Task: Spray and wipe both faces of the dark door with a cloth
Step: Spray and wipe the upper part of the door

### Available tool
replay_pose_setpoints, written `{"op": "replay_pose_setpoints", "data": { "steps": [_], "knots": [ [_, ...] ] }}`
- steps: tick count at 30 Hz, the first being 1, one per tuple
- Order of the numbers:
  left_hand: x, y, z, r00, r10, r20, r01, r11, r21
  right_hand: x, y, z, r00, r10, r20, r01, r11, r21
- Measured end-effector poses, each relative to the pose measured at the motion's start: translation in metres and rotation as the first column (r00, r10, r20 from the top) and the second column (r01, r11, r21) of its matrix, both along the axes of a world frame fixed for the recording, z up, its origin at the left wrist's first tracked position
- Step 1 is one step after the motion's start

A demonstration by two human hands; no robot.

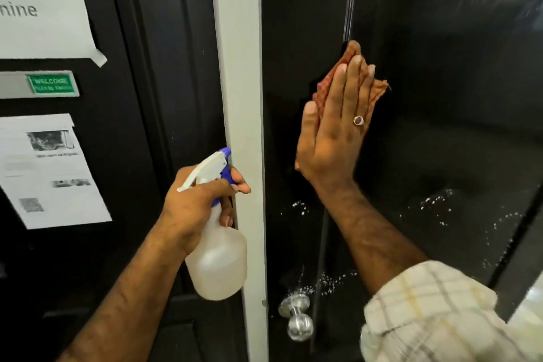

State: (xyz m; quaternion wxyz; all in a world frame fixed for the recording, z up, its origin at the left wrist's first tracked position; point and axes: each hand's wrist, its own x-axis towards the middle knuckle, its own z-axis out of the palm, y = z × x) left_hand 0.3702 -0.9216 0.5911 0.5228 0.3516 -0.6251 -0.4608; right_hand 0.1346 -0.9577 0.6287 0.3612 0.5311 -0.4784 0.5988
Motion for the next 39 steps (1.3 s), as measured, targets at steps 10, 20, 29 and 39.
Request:
{"op": "replay_pose_setpoints", "data": {
  "steps": [10, 20, 29, 39],
  "knots": [
    [-0.011, 0.005, -0.023, 0.999, -0.050, 0.010, 0.050, 0.999, 0.009, -0.067, 0.024, -0.146, 0.845, -0.013, -0.535, 0.125, 0.977, 0.173],
    [-0.011, 0.006, -0.038, 0.999, 0.016, -0.044, -0.014, 0.998, 0.055, -0.012, 0.018, -0.125, 0.945, 0.068, -0.319, 0.010, 0.971, 0.238],
    [-0.033, 0.014, -0.034, 0.999, -0.032, -0.041, 0.034, 0.998, 0.056, -0.037, 0.016, -0.076, 0.980, -0.130, -0.152, 0.155, 0.973, 0.170],
    [-0.032, 0.014, -0.030, 0.993, -0.120, 0.007, 0.120, 0.992, 0.040, -0.070, 0.050, -0.150, 0.904, -0.215, -0.371, 0.325, 0.907, 0.267]
  ]
}}
